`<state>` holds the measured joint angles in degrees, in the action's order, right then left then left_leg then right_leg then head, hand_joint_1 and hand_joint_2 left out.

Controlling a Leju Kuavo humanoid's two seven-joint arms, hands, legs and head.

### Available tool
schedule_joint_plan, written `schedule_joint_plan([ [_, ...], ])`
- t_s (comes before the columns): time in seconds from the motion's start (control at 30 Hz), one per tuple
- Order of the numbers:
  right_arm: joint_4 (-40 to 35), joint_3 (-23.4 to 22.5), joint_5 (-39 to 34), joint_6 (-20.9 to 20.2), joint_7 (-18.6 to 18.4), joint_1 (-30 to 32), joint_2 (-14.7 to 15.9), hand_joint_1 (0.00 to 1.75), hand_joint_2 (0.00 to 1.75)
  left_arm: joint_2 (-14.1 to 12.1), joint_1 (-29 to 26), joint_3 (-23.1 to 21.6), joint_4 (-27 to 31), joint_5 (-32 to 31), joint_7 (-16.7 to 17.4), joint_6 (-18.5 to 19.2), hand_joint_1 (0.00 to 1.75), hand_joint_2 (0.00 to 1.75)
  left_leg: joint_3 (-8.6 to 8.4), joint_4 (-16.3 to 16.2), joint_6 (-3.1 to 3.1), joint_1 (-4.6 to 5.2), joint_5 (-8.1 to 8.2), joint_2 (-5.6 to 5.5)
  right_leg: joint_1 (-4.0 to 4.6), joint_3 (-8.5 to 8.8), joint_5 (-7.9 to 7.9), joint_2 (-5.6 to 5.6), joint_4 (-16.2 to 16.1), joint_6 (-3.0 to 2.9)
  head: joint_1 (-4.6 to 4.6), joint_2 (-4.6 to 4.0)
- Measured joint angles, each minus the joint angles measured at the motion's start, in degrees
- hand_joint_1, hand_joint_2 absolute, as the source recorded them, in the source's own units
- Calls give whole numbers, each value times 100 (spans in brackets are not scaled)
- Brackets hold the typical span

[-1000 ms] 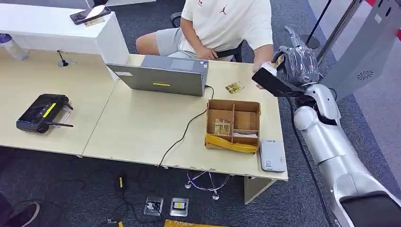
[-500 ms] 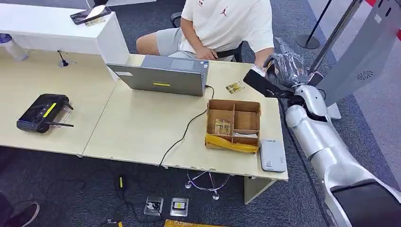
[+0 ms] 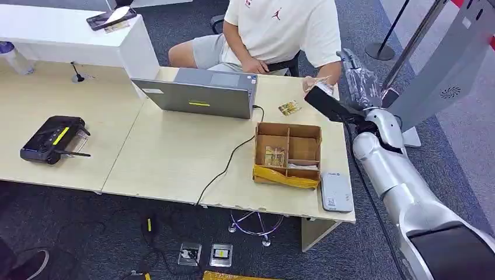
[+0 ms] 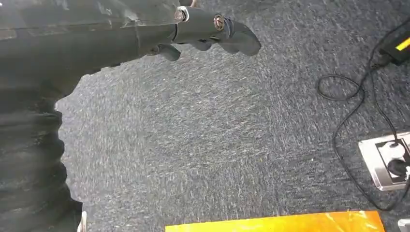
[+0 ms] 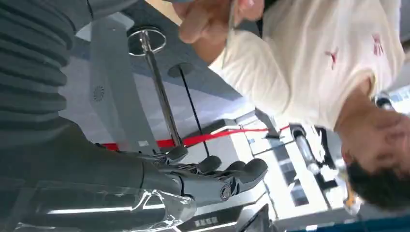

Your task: Pass the card to the sensor for recognition and then transmit it.

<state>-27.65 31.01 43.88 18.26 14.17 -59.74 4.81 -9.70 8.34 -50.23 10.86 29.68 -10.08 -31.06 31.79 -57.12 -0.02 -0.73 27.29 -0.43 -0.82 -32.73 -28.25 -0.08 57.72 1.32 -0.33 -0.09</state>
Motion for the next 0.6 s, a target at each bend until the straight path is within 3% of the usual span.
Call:
schedule_joint_plan([
  [0.17,-266,-345,-910,1080,502,253,314,0,175,24,-14,0,0,100,72,-81,0,175,-4,-4,1,1,0,-5,0,3,0,-11,-6,0,0,0],
  [0.27,-619,-736,-1559,1717,758,666,690,0,175,37,-24,0,0,192,155,-87,0,175,-4,-6,2,1,2,-8,-1,16,0,-15,-12,0,7,0],
  [0.4,-1057,-1413,-1394,1857,983,1223,1175,0,175,42,-45,0,0,304,229,-131,0,175,-4,-8,7,5,8,-4,-5,13,1,-11,-14,1,0,0],
  [0.5,-1244,-2156,-1179,1868,1496,1644,1526,0,175,44,-48,0,0,406,275,-155,0,175,-4,-11,9,5,9,-15,-5,15,0,-24,-19,2,2,0],
  [0.6,-1237,-3257,-866,1868,2123,1998,1953,0,175,46,-74,6,-2,522,321,-231,0,175,3,-10,9,5,9,-20,-5,8,0,-25,-19,2,0,0],
])
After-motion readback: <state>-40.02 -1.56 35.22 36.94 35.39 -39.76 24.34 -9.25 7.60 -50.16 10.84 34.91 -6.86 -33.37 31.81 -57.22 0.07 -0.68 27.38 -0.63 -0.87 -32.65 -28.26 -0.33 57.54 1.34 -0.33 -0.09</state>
